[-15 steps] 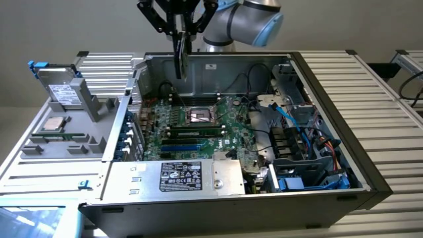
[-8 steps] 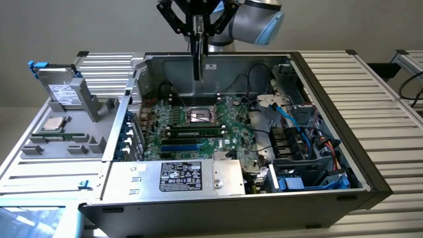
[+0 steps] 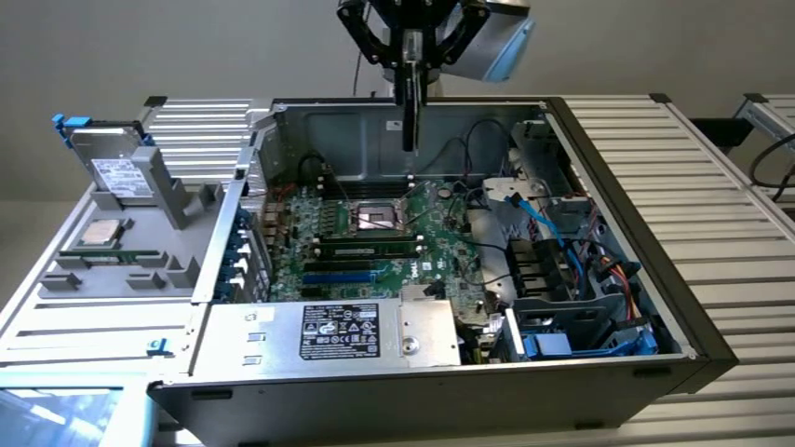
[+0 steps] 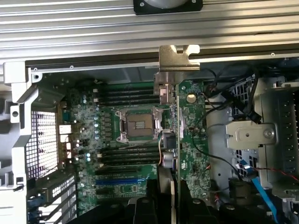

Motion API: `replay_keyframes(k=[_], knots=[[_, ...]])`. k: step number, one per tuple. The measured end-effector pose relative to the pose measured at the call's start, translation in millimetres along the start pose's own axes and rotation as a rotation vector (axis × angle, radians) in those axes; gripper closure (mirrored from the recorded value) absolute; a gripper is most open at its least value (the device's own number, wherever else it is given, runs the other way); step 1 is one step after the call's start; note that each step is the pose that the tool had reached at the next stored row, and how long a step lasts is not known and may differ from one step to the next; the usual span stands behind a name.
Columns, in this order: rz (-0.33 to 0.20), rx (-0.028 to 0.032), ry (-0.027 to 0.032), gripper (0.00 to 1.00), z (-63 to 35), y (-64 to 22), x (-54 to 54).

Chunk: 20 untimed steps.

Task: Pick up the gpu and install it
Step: 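Pick up the gpu and move the gpu toward the slot, then insert the gpu into the slot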

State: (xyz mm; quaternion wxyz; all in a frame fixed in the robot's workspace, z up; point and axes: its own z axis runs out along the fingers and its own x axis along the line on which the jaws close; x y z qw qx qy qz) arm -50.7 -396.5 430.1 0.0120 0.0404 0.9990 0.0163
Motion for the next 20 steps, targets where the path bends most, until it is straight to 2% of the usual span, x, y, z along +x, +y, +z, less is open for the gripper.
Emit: replay_keyframes(k=[2, 3, 13, 17, 20], knots=[[0.000, 0.0001, 0.0016, 0.71, 0.2, 0.2, -8.1], [0.000, 0.0002, 0.0039, 0.71, 0.2, 0.2, -8.6], [0.000, 0.0004, 0.0046, 0.71, 0.3, 0.2, -8.7], [0.000, 0.0003, 0.0046, 0.71, 4.6, 0.1, -8.6], [-0.037, -0.0014, 0.0059, 0.71, 8.4, 0.0, -8.5]])
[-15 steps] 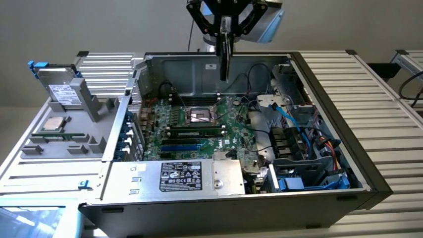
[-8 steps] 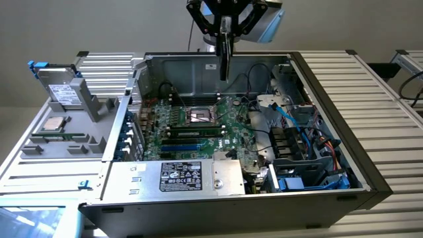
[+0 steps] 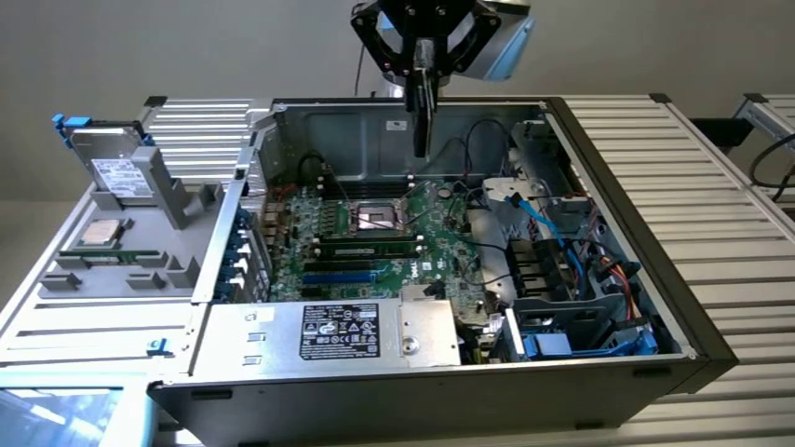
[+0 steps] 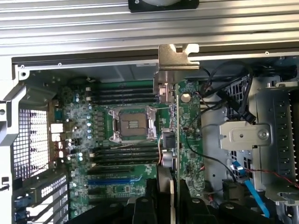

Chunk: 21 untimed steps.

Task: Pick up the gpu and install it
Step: 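Insert the gpu into the slot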

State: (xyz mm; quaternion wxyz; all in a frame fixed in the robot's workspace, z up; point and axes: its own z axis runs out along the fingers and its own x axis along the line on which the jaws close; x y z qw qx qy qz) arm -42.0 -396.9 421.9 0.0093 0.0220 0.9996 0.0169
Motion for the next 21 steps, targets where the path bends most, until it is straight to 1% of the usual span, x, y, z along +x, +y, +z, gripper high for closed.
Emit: replay_keyframes(k=[6, 14, 18, 21], knots=[[-0.109, -0.0055, 0.0039, 0.71, 4.8, -0.2, 0.1], [-0.253, -0.0104, 0.0091, 0.71, 10.6, -0.4, 0.2], [-0.326, -0.0124, 0.0118, 0.71, 11.1, -0.4, 0.2], [-0.381, -0.0166, 0.0134, 0.71, 11.2, -0.4, 0.2]])
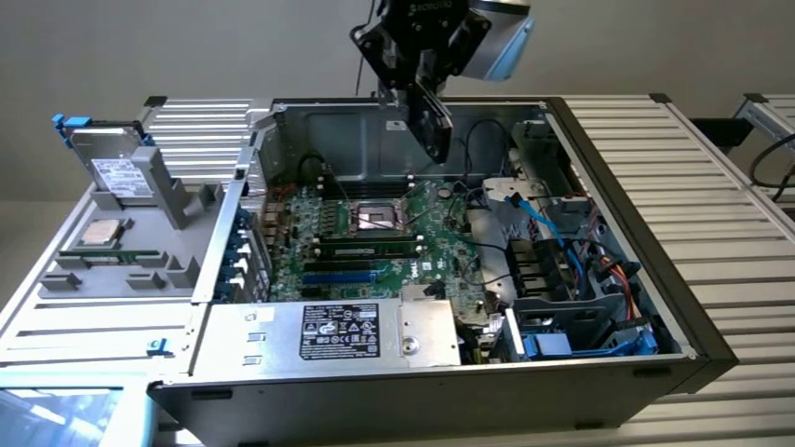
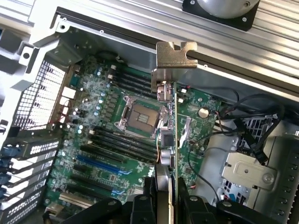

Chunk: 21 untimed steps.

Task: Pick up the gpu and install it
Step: 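Insert the gpu into the slot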

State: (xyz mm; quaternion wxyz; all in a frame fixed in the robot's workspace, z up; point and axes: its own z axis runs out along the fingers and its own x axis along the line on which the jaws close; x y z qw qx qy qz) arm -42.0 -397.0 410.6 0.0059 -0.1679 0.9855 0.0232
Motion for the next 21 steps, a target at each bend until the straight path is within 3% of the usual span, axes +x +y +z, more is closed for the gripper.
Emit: replay_keyframes(k=[6, 21], knots=[[-0.109, -0.0076, 0.0030, 0.71, -0.1, 0.0, 0.0], [-0.382, -0.0134, 0.0156, 0.71, -0.1, 0.0, 0.0]])
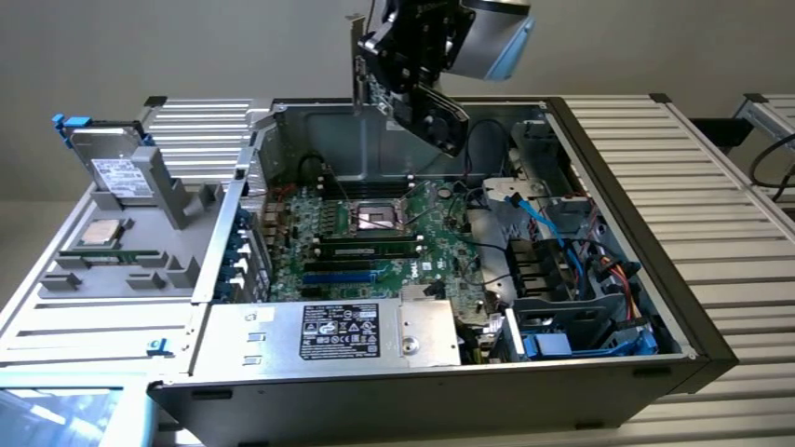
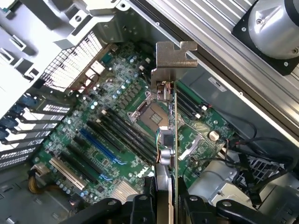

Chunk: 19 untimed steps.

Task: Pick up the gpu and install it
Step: 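Insert the gpu into the slot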

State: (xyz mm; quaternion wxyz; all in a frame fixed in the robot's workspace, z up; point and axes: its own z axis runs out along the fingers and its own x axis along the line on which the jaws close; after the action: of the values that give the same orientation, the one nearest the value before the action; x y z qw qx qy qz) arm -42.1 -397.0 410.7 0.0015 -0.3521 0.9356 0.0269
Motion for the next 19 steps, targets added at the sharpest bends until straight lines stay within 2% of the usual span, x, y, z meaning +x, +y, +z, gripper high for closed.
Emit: replay_keyframes(k=[19], knots=[[-0.344, -0.0075, 0.0171, 0.71, 0.6, 0.0, 0.0]])
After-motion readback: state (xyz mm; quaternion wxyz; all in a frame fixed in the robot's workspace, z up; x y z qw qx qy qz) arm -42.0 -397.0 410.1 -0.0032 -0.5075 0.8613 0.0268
